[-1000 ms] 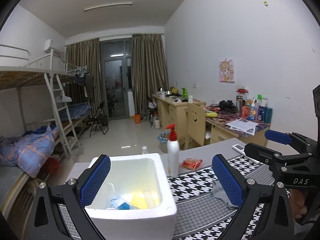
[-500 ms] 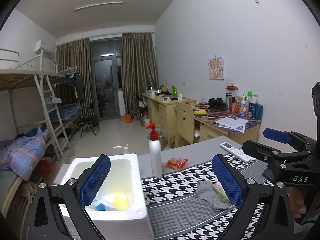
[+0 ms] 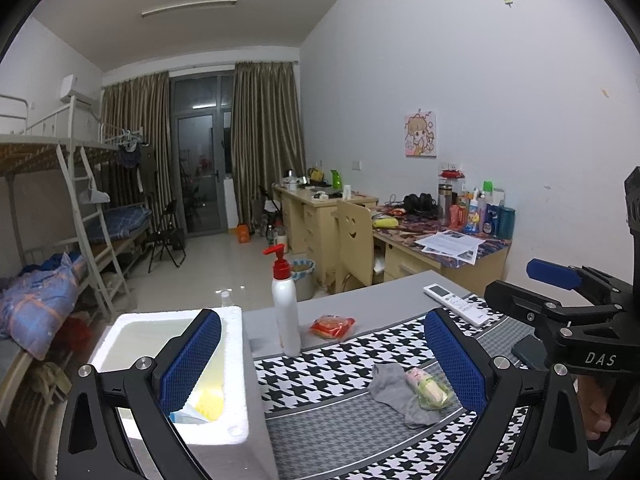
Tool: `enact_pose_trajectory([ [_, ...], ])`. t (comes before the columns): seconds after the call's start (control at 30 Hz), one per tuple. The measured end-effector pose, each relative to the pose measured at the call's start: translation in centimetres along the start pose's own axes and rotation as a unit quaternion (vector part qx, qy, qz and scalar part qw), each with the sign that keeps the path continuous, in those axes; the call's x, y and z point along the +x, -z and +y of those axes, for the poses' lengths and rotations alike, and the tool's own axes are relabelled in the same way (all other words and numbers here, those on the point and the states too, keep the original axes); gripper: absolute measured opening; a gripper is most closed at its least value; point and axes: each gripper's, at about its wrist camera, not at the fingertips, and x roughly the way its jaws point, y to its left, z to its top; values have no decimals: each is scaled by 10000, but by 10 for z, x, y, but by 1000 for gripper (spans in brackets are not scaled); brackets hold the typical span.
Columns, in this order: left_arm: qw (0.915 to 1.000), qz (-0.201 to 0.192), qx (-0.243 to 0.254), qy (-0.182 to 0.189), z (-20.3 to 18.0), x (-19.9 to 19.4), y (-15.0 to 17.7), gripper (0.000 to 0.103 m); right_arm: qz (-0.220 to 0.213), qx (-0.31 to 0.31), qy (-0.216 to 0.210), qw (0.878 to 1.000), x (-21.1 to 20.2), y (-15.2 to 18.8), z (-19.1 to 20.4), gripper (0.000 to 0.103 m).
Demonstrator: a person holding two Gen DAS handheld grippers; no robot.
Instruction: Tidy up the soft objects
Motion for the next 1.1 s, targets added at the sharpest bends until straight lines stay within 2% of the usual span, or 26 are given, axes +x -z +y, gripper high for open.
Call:
enact_pose_trajectory([
  [0.17, 10000, 20, -38, -15, -6, 6, 2, 102, 59, -7, 298, 9995, 3, 4, -8, 93],
  [1.1, 9989, 448, -107, 26, -27, 47, 16, 102, 421, 30, 444, 9981, 14, 23, -38, 93],
])
